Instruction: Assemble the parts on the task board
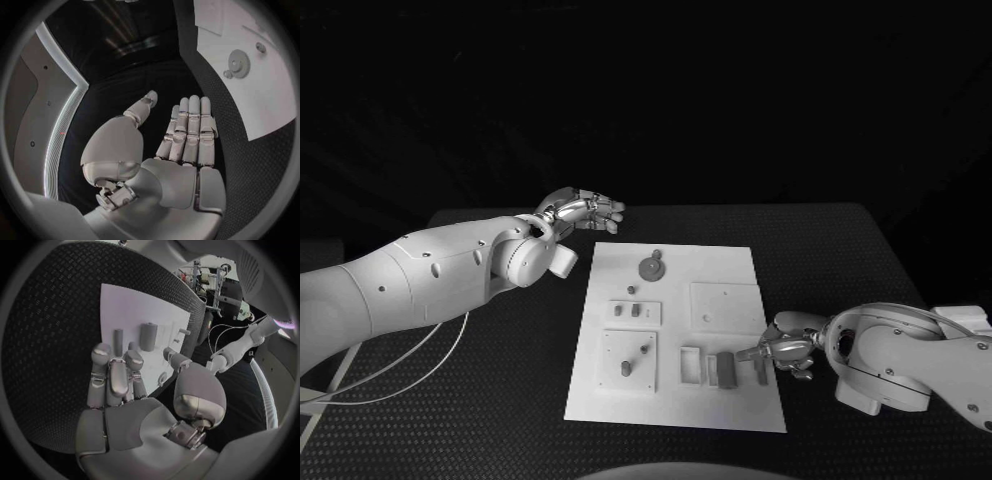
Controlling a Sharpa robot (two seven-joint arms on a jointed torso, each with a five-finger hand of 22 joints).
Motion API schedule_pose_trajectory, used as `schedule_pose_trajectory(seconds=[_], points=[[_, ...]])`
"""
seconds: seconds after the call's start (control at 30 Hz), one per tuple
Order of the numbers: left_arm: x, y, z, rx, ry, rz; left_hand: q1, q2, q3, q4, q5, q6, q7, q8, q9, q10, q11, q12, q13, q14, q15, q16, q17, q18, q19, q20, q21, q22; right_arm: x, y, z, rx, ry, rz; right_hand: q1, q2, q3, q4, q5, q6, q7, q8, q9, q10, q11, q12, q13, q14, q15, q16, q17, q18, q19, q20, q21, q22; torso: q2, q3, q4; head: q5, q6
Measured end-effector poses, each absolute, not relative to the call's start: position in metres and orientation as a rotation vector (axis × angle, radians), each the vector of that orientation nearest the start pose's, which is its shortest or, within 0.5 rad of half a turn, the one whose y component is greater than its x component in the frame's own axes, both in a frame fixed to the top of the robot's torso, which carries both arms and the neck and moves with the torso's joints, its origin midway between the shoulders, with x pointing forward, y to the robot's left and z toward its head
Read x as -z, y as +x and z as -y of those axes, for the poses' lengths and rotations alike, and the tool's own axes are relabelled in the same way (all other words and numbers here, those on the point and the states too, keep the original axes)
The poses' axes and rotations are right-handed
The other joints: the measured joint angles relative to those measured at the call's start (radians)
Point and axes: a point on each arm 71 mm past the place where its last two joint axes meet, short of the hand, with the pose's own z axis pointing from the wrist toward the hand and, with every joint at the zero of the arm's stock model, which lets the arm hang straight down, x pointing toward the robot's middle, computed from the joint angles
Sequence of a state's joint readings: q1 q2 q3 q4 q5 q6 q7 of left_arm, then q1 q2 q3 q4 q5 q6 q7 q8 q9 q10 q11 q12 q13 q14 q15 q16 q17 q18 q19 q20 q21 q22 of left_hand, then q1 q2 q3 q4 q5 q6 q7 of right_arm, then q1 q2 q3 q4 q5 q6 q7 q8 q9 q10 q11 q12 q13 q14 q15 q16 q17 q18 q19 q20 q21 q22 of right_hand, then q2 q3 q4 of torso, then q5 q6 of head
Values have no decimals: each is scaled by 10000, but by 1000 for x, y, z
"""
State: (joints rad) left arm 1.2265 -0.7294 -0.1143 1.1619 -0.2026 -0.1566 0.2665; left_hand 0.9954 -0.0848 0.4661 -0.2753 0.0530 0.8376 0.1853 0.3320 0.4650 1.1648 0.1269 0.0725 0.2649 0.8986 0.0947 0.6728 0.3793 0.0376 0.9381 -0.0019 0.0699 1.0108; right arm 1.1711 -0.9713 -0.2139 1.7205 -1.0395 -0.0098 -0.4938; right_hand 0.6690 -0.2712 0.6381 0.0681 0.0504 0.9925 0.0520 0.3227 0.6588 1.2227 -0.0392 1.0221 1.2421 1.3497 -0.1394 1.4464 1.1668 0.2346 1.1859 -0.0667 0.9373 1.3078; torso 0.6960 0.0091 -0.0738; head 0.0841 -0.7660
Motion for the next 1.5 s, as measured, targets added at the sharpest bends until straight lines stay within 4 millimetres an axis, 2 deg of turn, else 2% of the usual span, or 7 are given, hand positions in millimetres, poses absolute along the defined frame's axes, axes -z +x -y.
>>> schedule_pose_trajectory(seconds=[0.47,0.67,1.07,1.2,1.27,1.33,1.5], points=[[216,542,-255,12791,-9678,-16215,0,0,0,0,0,0,0,0,-9,0,0,0,-9,0,0,-31,15,1,0,0,0,-9,305,396,205,-4283,1540,-24527,0,1,10,9,0,23,20,-3,106,42,-4,37,-1,33,-30,38,-38,-18,-36,-32,0,0,4,2,3,50,-113],[216,541,-254,12803,-9676,-16224,0,0,-23,23,0,0,0,0,-15,0,0,0,-8,0,0,-38,18,1,0,0,0,-9,307,397,197,-4351,1245,-24436,0,1,10,9,0,132,199,-40,68,-21,56,37,-2,32,-30,38,-71,-23,-70,-62,0,-1,6,7,3,83,-159],[216,541,-254,12813,-9678,-16236,-34,34,-23,23,0,0,0,0,-18,0,0,0,-7,0,0,-38,30,1,0,0,0,-11,308,399,193,-4451,1061,-24336,205,206,-10,-11,0,138,225,-45,68,-20,56,37,-3,32,-29,37,-76,-29,-71,-60,53,-1,1,-2,-8,145,-213],[216,541,-254,12813,-9680,-16238,-34,34,-23,22,0,0,0,0,-28,0,0,0,-17,0,0,-38,41,0,0,0,0,-18,309,399,193,-4455,1050,-24335,522,522,-259,-494,0,139,225,-45,125,-19,55,37,-3,-3,6,37,-76,-29,-75,-61,110,-2,-2,-3,-9,151,-228],[216,541,-255,12809,-9684,-16238,-34,34,-23,23,0,0,0,0,-27,0,0,0,-17,0,0,-38,41,1,0,0,0,-18,309,399,191,-4473,1011,-24324,795,796,-381,-960,0,142,221,-44,128,-19,55,37,-3,-3,6,37,-90,-29,-99,-44,141,-1,-3,-5,-10,156,-240],[216,541,-255,12807,-9686,-16240,-34,34,-23,22,0,0,0,0,-28,0,0,0,-17,0,0,-38,41,0,0,0,0,-18,310,400,190,-4468,967,-24308,991,1212,-718,-1753,0,180,243,-43,301,-21,60,61,-4,-4,7,37,-100,-34,-251,-31,174,-1,-4,-8,-14,157,-251],[216,541,-254,12823,-9682,-16254,-34,34,-23,22,0,0,0,0,-27,0,0,0,-16,0,0,-38,52,1,0,0,0,-17,310,401,186,-4437,860,-24257,1067,1500,-859,-2743,-3,239,269,-35,301,6,121,76,-27,-3,42,77,-120,-178,-255,-30,174,-2,-6,-9,-14,156,-276]])
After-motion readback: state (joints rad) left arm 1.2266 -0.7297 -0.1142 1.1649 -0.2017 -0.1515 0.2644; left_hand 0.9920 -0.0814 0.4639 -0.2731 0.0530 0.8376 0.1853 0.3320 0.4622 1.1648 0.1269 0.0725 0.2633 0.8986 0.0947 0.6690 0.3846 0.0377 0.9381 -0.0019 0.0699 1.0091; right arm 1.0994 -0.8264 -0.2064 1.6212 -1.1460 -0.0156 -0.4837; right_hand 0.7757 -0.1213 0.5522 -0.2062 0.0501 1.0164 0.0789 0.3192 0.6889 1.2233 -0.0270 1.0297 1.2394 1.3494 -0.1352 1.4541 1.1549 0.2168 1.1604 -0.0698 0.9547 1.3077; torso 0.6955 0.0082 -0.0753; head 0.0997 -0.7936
